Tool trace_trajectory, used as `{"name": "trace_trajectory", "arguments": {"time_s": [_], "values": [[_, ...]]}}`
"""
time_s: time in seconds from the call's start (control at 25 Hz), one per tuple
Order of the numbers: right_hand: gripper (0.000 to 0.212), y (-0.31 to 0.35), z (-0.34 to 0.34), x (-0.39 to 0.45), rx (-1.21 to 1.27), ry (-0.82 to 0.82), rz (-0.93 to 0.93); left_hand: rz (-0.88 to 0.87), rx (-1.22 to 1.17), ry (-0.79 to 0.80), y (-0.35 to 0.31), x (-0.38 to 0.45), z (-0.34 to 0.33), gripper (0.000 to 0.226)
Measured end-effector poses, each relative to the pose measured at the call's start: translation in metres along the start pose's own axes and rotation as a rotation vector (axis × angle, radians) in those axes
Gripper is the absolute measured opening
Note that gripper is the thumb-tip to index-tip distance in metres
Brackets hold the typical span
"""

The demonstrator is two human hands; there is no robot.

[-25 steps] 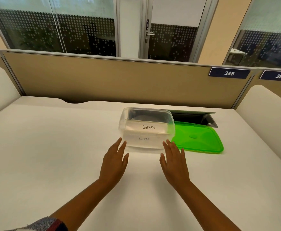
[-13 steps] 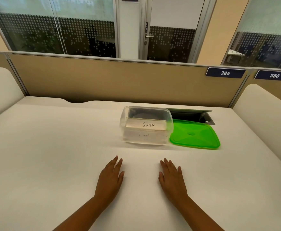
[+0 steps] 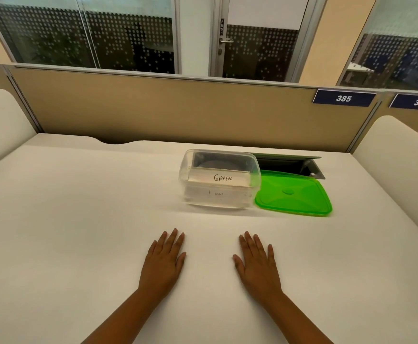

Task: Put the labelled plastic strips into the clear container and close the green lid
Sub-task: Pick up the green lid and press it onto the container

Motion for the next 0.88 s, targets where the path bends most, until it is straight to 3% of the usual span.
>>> {"name": "trace_trajectory", "arguments": {"time_s": [0.28,0.48,0.64,0.88], "values": [[0.064,-0.001,-0.006,0.004,0.016,0.052,0.038,0.006,0.016,-0.007,0.001,0.0,0.0,0.093],[0.056,-0.014,0.012,0.014,0.232,-0.095,-0.051,0.012,0.019,0.013,-0.002,-0.002,0.002,0.071],[0.052,-0.05,0.043,0.052,0.258,-0.228,-0.198,0.003,0.032,-0.005,-0.003,0.0,0.004,0.072],[0.055,-0.087,0.04,0.096,-0.061,0.011,-0.243,-0.001,0.017,-0.007,-0.003,0.0,0.004,0.07]]}}
Point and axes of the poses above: each hand's wrist, its own x-axis towards the middle knuckle, its own z-axis out of the back of the hand, y = z × x, the point moved 10 cm from there along x, towards the middle knuckle, and after that the axes turned 5 degrees about -y, right-handed, at the moved point
